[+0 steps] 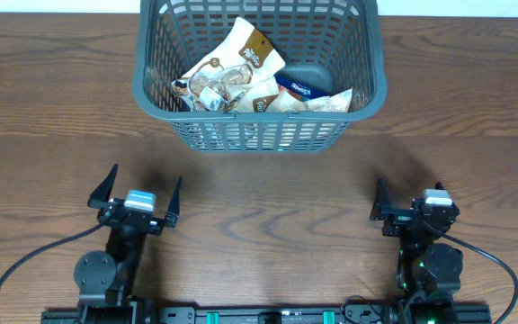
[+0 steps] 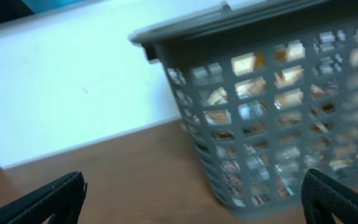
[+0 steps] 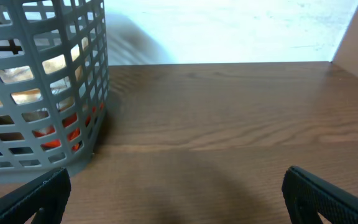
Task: Pack container
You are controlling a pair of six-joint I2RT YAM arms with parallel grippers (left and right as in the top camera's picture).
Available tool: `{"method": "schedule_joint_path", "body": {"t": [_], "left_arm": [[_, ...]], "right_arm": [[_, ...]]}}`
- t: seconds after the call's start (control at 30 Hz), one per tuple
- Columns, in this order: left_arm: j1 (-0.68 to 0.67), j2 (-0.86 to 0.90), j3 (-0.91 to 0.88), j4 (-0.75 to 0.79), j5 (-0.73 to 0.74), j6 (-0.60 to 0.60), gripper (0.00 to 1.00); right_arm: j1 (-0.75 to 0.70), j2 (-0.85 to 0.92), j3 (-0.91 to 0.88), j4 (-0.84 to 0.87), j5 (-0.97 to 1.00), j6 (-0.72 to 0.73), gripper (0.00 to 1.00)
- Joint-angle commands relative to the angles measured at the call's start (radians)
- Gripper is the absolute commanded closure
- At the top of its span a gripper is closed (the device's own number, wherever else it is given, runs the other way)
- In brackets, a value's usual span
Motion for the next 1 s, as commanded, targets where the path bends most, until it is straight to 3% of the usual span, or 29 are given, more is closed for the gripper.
{"method": "schedule_joint_path", "body": {"t": [0.0, 0.2, 0.47, 0.57, 0.97], "left_arm": [[-0.004, -0.046, -0.049, 0.061, -0.114, 0.005, 0.01], [-0.004, -0.093, -0.076, 0.007, -0.226, 0.005, 0.01], [-0.012, -0.120, -0.076, -0.233, -0.234, -0.052, 0.01], [-0.018, -0.119, -0.076, -0.231, -0.218, -0.060, 0.01], [-0.017, -0.119, -0.076, -0.231, -0.177, -0.331, 0.01]], "right_arm": [[-0.006, -0.009, -0.005, 0.000, 0.010, 0.013, 0.01], [-0.006, -0.009, -0.005, 0.000, 0.010, 0.013, 0.01], [-0.006, -0.009, -0.005, 0.000, 0.010, 0.013, 0.01], [-0.006, -0.009, -0.005, 0.000, 0.010, 0.013, 0.01], [-0.006, -0.009, -0.005, 0.000, 0.010, 0.013, 0.01]]}}
